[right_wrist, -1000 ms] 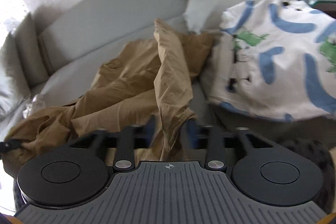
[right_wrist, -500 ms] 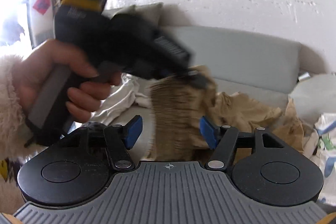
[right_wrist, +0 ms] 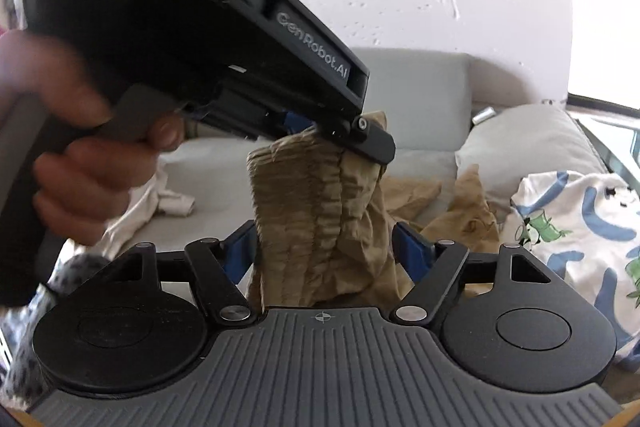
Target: Fold clothes
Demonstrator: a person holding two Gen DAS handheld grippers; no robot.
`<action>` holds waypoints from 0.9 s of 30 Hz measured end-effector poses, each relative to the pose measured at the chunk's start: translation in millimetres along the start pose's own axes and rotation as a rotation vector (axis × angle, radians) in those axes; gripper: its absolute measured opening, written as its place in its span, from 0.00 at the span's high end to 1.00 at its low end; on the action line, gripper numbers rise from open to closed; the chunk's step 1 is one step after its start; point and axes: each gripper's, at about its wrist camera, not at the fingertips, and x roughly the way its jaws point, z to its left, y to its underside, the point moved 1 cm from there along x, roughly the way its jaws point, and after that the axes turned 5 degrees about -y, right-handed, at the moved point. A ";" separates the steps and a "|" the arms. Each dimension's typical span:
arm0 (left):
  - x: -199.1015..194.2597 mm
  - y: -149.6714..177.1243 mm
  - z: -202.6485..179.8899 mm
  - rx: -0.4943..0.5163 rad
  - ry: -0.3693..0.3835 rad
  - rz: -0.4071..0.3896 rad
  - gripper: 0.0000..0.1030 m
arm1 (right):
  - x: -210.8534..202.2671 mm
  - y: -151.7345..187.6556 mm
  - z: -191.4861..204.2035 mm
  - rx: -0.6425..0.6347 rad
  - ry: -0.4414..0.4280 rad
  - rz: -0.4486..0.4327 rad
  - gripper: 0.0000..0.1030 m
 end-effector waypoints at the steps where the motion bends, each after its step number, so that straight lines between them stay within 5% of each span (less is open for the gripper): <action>1: -1.1 0.3 -0.7 0.009 0.007 -0.011 0.76 | 2.1 -0.7 -1.1 0.002 0.011 -0.006 0.32; 2: -3.3 0.3 -1.1 0.023 0.007 -0.025 0.69 | 3.9 -1.3 -2.4 0.005 0.027 -0.006 0.50; 4: -13.2 2.6 1.0 0.064 -0.042 -0.062 0.20 | 9.3 -2.6 -10.7 0.041 0.052 0.023 0.67; 5: -20.2 6.6 4.6 0.080 -0.075 -0.091 0.14 | 10.5 -3.7 -18.5 0.080 0.062 0.034 0.89; 8: -38.1 25.7 27.7 0.082 -0.131 -0.122 0.13 | 6.6 -8.1 -62.4 0.313 0.064 0.049 0.90; 12: -43.6 66.7 69.6 -0.080 -0.146 -0.044 0.13 | 0.5 -3.8 -118.0 0.649 0.013 0.008 0.90; 16: -34.5 110.3 73.7 -0.153 -0.059 0.028 0.14 | -8.8 3.5 -141.9 0.861 -0.005 -0.030 0.91; 23: -17.8 138.3 -2.0 0.265 0.108 0.051 0.13 | -1.6 -7.6 -137.7 0.861 -0.056 -0.022 0.90; 27: 6.3 156.3 -11.5 0.326 0.098 0.135 0.13 | -5.5 -14.2 -137.6 0.899 -0.114 -0.038 0.90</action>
